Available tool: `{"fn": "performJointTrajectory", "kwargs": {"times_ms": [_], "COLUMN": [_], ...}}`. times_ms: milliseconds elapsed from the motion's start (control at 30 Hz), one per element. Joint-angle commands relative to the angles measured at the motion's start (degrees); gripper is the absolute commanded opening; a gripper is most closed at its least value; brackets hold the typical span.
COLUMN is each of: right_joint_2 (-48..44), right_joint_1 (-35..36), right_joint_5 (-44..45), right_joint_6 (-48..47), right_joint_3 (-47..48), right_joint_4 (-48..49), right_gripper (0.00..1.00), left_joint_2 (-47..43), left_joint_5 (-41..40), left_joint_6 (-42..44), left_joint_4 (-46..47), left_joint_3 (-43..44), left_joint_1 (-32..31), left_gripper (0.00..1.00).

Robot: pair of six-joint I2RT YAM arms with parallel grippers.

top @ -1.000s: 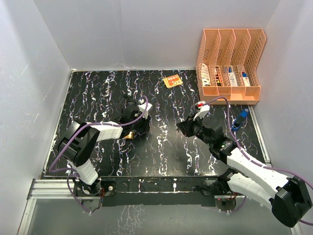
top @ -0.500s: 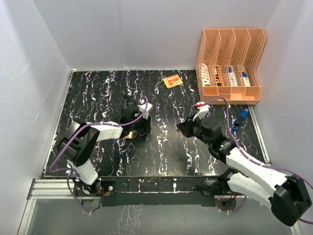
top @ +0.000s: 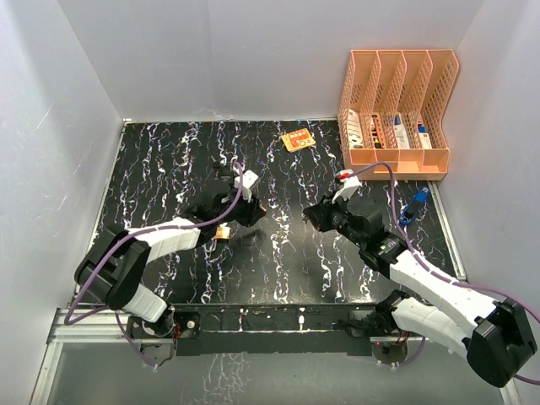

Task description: Unlock with the key

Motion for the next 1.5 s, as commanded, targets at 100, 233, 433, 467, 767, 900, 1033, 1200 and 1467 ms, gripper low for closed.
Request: {"fn": "performJointTrajectory", "kwargs": {"times_ms": [100, 233, 433, 467, 767, 900, 1033, 1200, 1467], "right_joint_2": [0.5, 0.4, 2.0, 2.3, 3.3, 2.7, 2.8, 3.8, 4.0], "right_joint_1": [-0.3, -0.3, -0.2, -0.3, -0.3, -0.2, -0.2, -0.2, -0.2], "right_joint_5": [-1.6, -3.0, -4.1, -4.1, -4.0, -3.2, -3.0, -2.3, -2.7], "right_joint_6": [1.6, 3.3, 4.2, 4.2, 4.6, 4.8, 4.5, 4.1, 4.3], "right_joint_3": [3.2, 2.0, 0.9, 0.8, 0.6, -0.5, -1.6, -1.0, -0.5], "right_joint_4": [4.4, 7.0, 9.5, 9.9, 10.8, 11.6, 13.8, 13.6, 13.8], "right_gripper": [0.00, 0.00, 0.00, 0.00, 0.00, 0.00, 0.00, 0.00, 0.00], "left_joint_2": [-6.9, -8.7, -11.4, -11.7, -13.4, -13.1, -13.8, -14.3, -13.2], "left_joint_5": [4.4, 5.3, 6.1, 6.1, 4.0, 2.8, 1.2, -0.1, -3.0], "left_joint_6": [0.2, 1.4, 1.8, 1.8, 2.2, 1.6, 1.1, 1.4, 3.8], "left_joint_4": [11.9, 14.6, 18.7, 19.0, 19.3, 19.0, 19.2, 19.6, 21.2], "left_joint_3": [-7.0, -9.6, -12.8, -12.9, -13.1, -12.9, -13.4, -13.7, -12.9], "left_joint_1": [-0.4, -0.7, -1.4, -1.6, -4.3, -5.2, -7.0, -8.8, -12.1], "left_gripper": [0.00, 0.00, 0.00, 0.00, 0.00, 0.00, 0.00, 0.00, 0.00]}}
